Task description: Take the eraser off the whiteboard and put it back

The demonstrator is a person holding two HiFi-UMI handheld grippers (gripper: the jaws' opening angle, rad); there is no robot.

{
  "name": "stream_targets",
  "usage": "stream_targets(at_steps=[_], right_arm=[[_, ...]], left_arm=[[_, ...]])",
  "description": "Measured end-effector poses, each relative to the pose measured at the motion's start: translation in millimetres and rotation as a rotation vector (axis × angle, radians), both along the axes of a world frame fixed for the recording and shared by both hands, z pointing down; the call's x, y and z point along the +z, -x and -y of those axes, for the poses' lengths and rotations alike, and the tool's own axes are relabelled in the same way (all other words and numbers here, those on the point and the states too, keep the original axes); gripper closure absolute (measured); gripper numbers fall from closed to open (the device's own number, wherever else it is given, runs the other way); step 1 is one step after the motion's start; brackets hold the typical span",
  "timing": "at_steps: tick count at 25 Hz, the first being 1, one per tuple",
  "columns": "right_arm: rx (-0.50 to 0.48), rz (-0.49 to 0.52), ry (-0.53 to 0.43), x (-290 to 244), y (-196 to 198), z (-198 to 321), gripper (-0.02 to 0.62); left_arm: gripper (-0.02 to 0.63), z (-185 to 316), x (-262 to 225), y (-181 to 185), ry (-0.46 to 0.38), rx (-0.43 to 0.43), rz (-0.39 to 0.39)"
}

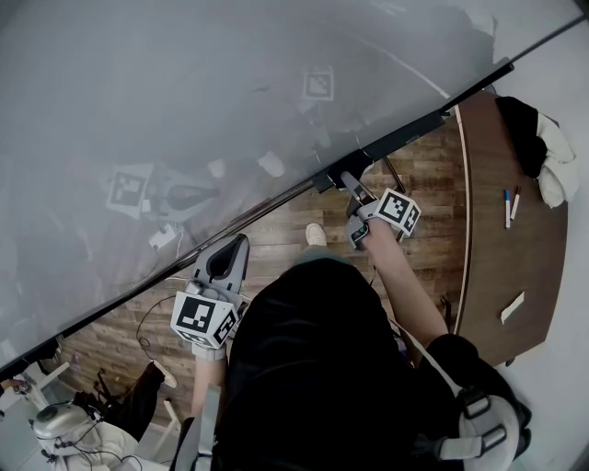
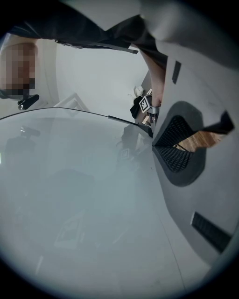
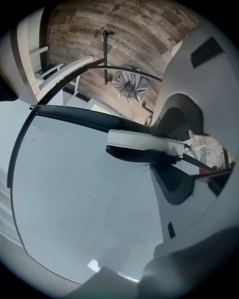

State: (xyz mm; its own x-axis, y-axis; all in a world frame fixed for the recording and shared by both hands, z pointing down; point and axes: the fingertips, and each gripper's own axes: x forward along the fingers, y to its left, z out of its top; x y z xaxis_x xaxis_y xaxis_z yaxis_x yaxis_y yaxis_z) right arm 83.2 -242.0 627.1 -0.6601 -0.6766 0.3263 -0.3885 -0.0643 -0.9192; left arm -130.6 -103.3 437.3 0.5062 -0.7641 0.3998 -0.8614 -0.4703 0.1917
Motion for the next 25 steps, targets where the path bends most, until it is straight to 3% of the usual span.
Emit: stream_targets(at_steps=[25], right_arm=[[-0.035,-0.047,0.034,5,9,-12,0.328]], left_arm=[[0.600,-13,6,6,0.001,-0.006,-0.016]])
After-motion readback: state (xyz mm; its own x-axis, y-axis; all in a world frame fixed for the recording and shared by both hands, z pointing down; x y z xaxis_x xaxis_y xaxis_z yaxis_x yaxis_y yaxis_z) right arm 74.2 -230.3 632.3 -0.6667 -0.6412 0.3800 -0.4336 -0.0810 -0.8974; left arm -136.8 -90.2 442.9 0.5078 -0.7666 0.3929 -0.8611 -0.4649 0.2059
